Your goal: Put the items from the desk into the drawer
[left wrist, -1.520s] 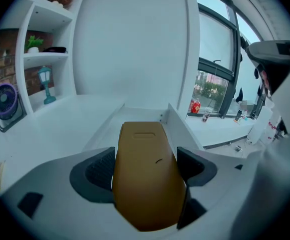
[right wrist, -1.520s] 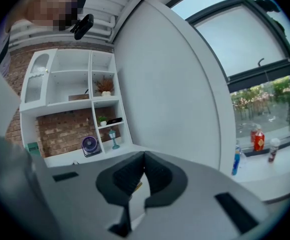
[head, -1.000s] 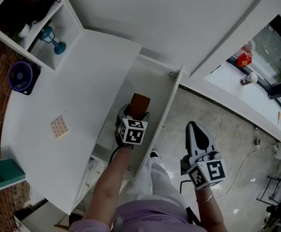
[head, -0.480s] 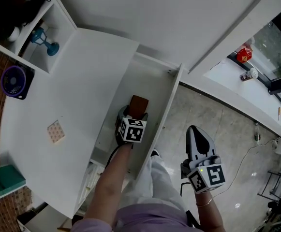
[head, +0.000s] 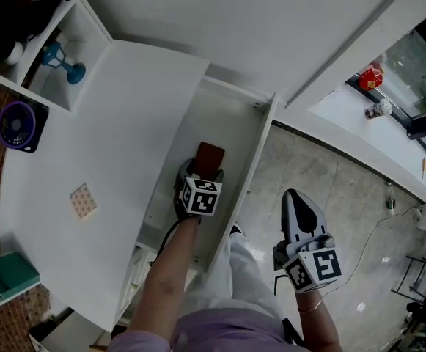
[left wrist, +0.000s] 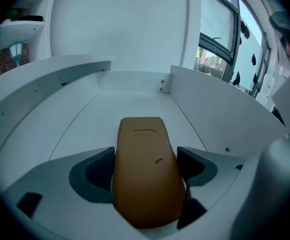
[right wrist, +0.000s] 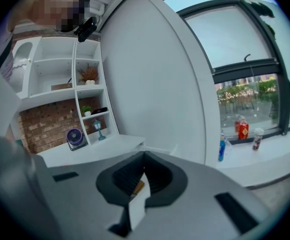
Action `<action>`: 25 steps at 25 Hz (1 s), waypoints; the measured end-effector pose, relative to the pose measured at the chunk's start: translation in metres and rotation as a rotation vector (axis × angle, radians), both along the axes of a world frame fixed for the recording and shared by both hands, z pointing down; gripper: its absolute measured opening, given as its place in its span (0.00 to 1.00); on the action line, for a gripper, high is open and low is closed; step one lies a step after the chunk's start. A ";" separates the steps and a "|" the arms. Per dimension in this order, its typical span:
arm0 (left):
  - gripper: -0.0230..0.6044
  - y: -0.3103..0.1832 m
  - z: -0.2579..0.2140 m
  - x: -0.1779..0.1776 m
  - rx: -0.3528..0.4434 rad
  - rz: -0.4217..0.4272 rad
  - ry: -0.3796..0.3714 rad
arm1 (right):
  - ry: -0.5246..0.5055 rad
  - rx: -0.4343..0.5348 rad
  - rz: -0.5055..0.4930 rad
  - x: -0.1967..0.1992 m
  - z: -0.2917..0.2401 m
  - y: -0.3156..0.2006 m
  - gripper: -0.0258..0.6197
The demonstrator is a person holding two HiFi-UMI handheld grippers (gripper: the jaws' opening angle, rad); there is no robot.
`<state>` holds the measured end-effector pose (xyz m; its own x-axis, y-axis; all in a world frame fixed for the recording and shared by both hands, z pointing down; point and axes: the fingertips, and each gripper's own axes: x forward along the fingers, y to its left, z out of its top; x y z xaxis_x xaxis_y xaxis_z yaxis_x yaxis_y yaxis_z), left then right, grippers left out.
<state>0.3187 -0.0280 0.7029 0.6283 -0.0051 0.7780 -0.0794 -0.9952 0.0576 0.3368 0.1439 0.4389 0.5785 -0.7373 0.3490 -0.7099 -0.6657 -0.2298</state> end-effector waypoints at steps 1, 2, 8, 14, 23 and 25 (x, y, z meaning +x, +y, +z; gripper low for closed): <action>0.66 0.000 0.000 0.000 0.001 0.000 0.000 | 0.000 0.001 -0.001 0.000 0.000 -0.001 0.04; 0.66 0.000 0.000 0.000 0.002 0.000 0.000 | 0.000 0.002 -0.001 0.001 0.000 -0.001 0.04; 0.67 0.001 0.002 0.000 -0.006 0.009 -0.018 | 0.004 0.005 -0.004 0.001 -0.003 -0.003 0.04; 0.67 0.002 -0.013 0.001 -0.002 0.010 0.009 | 0.010 0.014 -0.008 0.000 -0.007 -0.002 0.04; 0.43 -0.004 -0.077 -0.016 0.019 -0.065 0.123 | 0.036 0.054 -0.058 -0.004 -0.024 -0.010 0.04; 0.37 -0.006 -0.099 -0.021 0.024 -0.088 0.174 | 0.043 0.063 -0.073 -0.007 -0.028 -0.012 0.04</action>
<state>0.2980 -0.0338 0.6038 0.7494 -0.0832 0.6569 -0.1571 -0.9861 0.0544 0.3294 0.1317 0.4105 0.5357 -0.7979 0.2765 -0.7661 -0.5969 -0.2382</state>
